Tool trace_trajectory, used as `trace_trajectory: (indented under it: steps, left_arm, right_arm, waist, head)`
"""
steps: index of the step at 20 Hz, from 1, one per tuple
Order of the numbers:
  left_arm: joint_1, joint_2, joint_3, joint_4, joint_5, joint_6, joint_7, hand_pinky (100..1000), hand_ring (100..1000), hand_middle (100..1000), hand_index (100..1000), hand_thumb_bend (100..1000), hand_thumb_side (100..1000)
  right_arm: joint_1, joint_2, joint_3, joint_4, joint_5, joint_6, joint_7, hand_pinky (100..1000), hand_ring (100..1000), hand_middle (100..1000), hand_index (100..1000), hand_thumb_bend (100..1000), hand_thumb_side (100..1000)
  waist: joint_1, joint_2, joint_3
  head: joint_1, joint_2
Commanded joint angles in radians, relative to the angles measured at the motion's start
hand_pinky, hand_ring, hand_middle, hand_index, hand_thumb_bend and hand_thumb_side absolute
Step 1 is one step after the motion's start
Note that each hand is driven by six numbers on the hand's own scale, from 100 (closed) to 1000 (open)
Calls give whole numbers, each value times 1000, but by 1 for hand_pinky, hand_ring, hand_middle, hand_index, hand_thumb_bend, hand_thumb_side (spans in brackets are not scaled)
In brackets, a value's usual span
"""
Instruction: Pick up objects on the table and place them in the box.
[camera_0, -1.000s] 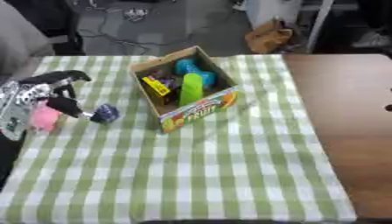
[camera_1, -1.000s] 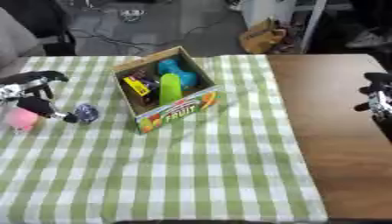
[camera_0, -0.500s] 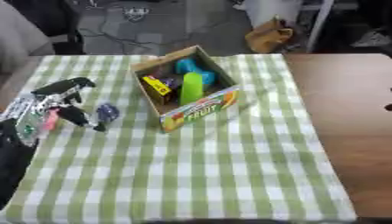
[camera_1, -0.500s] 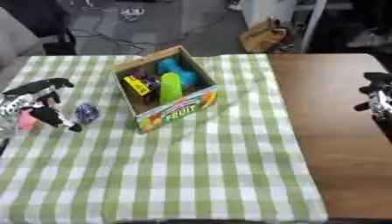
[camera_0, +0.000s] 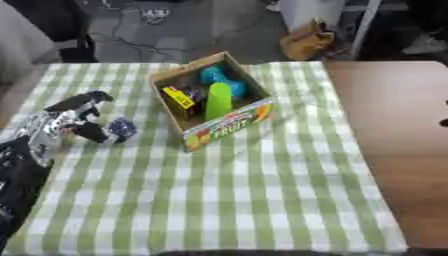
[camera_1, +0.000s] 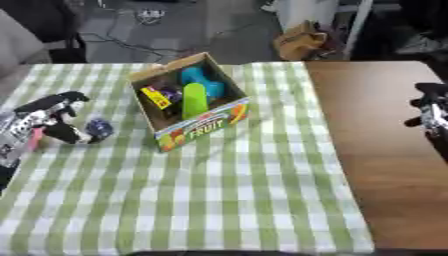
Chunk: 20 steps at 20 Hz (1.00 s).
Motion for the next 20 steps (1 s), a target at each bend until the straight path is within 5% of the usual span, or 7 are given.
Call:
trace_trajectory:
  steps: [1,20]
  left_arm:
    - [-40,15,8,17,27,-20,8,639,795,913,904,602,341]
    - [-82,-17,-3,96,-62,-37,-10,649,779,901,897,623,339]
  right_arm:
    - [-7,-25,-4,-10,-8,-2,2,600,759,808,821,100,731]
    - [-6,-24,-3,-10,-11,-3,5,600,759,808,822,100,730]
  waist:
    - [-11,-7,-2]
    - [-6,-5,-19]
  head:
    - [1,-1]
    - [-3,-1]
